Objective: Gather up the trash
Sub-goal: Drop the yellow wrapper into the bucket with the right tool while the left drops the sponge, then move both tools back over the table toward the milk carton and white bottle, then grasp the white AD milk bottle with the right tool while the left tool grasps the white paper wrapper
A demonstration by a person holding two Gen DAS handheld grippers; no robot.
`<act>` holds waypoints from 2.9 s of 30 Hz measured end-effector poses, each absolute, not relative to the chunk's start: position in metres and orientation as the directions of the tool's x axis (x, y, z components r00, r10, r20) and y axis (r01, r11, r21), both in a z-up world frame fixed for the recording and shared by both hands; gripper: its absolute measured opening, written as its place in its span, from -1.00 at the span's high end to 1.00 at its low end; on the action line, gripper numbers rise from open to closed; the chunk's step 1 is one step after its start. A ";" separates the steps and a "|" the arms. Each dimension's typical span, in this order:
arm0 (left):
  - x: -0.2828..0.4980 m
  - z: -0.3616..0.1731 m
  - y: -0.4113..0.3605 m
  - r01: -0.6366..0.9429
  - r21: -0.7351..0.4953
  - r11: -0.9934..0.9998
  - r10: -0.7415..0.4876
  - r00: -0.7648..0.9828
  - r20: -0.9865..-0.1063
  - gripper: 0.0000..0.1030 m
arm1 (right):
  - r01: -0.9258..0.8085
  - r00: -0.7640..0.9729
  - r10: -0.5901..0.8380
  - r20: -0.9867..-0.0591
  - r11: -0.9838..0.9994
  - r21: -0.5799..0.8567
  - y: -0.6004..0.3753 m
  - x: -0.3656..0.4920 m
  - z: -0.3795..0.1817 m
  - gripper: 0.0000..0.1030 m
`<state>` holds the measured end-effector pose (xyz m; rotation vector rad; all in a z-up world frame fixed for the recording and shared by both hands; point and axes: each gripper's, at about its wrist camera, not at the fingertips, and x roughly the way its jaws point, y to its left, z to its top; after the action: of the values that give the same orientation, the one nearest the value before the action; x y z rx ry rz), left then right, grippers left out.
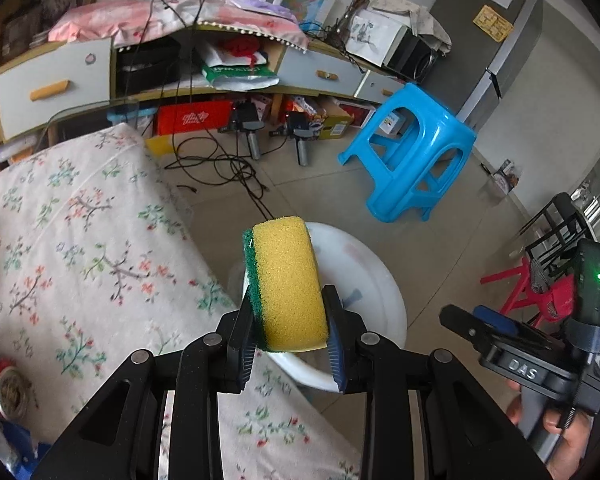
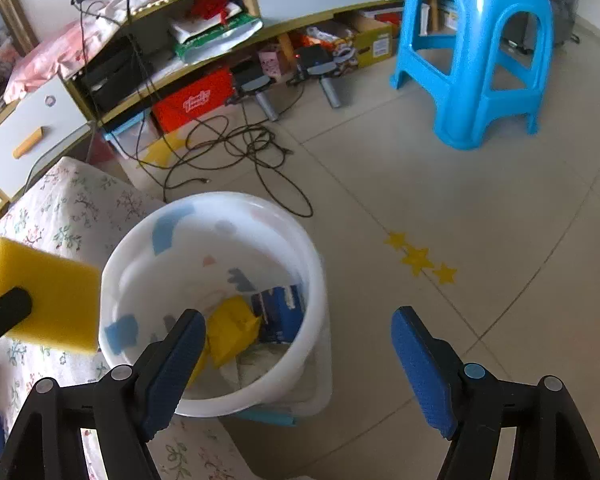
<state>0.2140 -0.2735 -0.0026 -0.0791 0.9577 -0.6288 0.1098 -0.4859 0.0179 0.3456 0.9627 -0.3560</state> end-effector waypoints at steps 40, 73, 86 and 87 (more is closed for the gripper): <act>0.127 0.025 -0.040 0.165 -0.154 0.974 -0.221 0.557 -0.801 -1.00 | 0.270 0.579 -0.093 -0.810 0.959 0.083 -0.380 0.101 0.043 -0.76; 0.114 0.002 0.118 -0.066 -0.201 0.977 -0.130 0.565 -0.815 -0.99 | -0.169 0.543 0.188 -0.819 0.979 0.112 -0.149 0.159 0.011 -0.76; 0.110 -0.004 0.132 -0.031 -0.249 0.968 -0.192 0.550 -0.813 -0.95 | -0.287 0.461 0.245 -0.853 0.951 0.119 -0.090 0.180 -0.024 -0.04; 0.111 -0.005 0.131 -0.022 -0.261 0.965 -0.207 0.547 -0.812 -0.92 | -0.289 0.454 0.248 -0.856 0.950 0.122 -0.089 0.181 -0.026 0.07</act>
<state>0.1108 0.1305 -0.0050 -0.2529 0.9894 -0.1106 0.1809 -0.0895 -0.0264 -0.0429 1.0485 0.3315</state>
